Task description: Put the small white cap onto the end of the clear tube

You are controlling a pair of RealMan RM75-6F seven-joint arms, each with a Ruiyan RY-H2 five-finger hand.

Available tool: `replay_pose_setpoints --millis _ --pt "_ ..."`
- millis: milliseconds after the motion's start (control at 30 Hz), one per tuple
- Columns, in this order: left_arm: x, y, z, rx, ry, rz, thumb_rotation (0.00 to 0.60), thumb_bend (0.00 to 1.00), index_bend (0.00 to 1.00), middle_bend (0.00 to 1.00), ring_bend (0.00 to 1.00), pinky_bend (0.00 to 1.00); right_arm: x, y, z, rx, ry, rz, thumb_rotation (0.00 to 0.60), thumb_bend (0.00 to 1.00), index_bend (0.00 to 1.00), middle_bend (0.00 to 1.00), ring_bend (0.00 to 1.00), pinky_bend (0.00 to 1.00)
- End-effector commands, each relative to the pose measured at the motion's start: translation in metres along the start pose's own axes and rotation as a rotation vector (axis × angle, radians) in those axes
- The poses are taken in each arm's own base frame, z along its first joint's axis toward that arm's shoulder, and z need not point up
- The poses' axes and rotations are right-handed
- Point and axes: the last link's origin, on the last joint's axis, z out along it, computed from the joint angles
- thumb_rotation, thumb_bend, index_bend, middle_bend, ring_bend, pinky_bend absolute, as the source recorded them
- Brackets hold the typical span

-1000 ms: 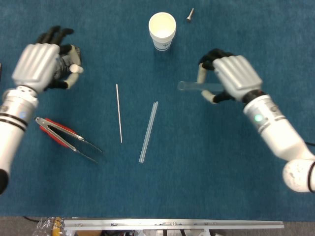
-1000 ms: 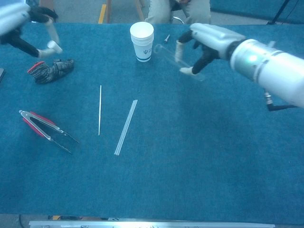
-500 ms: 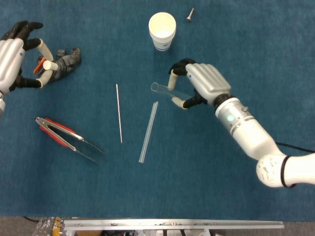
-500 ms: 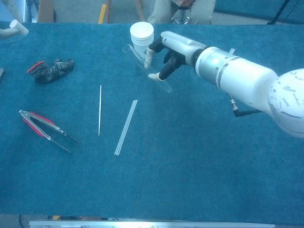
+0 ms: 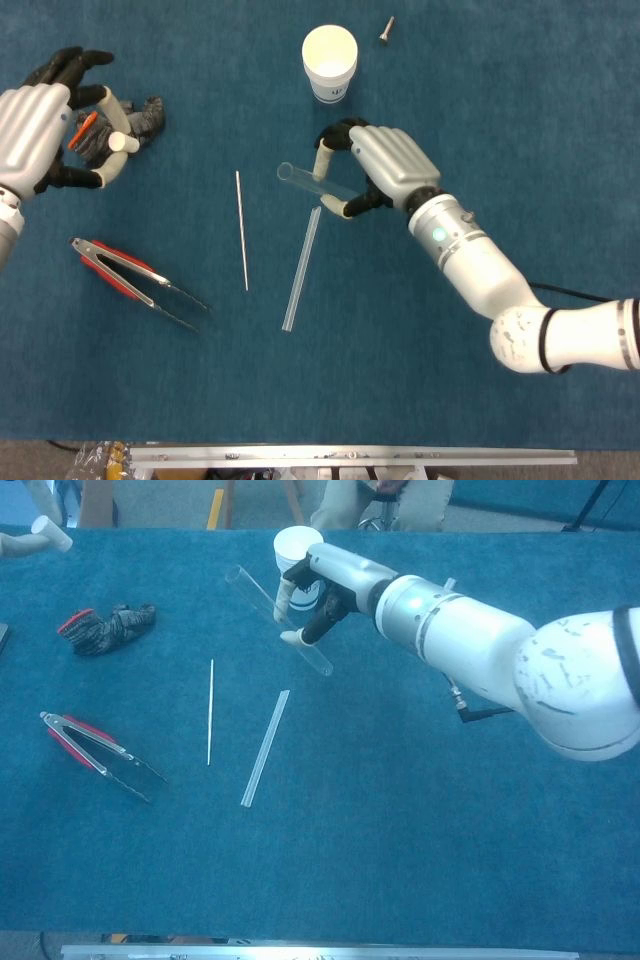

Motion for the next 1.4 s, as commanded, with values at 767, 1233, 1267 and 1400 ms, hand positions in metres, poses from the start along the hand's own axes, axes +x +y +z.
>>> replay_pose_setpoints --millis 767,1233,1267,1400 --pt "-0.012 0.038 0.011 -0.078 -0.048 -0.059 0.600 0.32 0.50 0.10 0.00 0.02 -0.026 -0.035 0.033 0.001 0.021 0.016 0.600 0.29 0.64 0.30 0.15 0.27" --pt "-0.019 0.041 0.015 -0.101 -0.043 -0.048 0.600 0.32 0.50 0.10 0.00 0.02 -0.025 -0.056 0.044 -0.001 0.032 -0.013 0.600 0.29 0.64 0.30 0.15 0.27" --pt "-0.019 0.041 0.016 -0.102 -0.040 -0.044 0.600 0.32 0.50 0.10 0.00 0.02 -0.026 -0.057 0.044 0.002 0.033 -0.014 0.600 0.29 0.64 0.30 0.15 0.27" --pt "-0.022 0.042 0.017 -0.105 -0.042 -0.051 0.600 0.32 0.50 0.09 0.00 0.02 -0.030 -0.058 0.045 0.005 0.034 -0.008 0.600 0.29 0.64 0.30 0.15 0.27"
